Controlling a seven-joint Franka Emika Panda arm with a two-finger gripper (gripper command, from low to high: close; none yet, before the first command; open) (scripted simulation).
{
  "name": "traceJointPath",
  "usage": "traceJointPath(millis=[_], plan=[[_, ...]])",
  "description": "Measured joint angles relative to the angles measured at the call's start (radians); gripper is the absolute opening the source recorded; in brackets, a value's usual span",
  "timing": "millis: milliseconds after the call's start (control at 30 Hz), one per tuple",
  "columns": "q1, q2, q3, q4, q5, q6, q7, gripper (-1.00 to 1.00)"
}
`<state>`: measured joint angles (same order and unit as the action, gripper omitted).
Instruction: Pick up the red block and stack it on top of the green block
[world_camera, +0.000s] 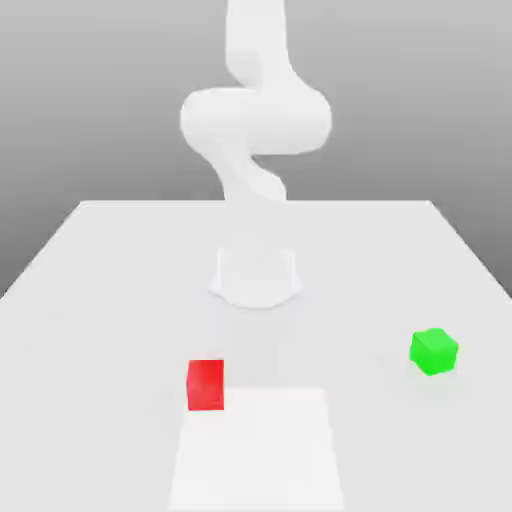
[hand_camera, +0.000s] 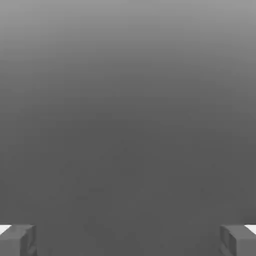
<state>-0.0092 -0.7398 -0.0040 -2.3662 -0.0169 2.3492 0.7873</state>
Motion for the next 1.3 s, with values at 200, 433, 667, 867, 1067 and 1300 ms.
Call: traceJointPath(millis=[200, 433, 667, 867, 1067, 1300], plan=[[-0.028, 0.175, -0.028, -0.188, -0.04, 0.141, -0.042, 0.0], [-0.057, 0.389, -0.091, -0.418, -0.066, 0.311, -0.111, 0.0], [-0.069, 0.753, -0.126, -0.557, 0.033, 0.595, -0.253, 0.0], [-0.132, 0.902, -0.044, -0.541, 0.111, 0.72, -0.312, -1.0], [-0.132, 0.885, -0.047, -0.544, 0.097, 0.706, -0.301, -1.0], [-0.138, 0.648, -0.068, -0.577, -0.005, 0.502, -0.228, -1.0]])
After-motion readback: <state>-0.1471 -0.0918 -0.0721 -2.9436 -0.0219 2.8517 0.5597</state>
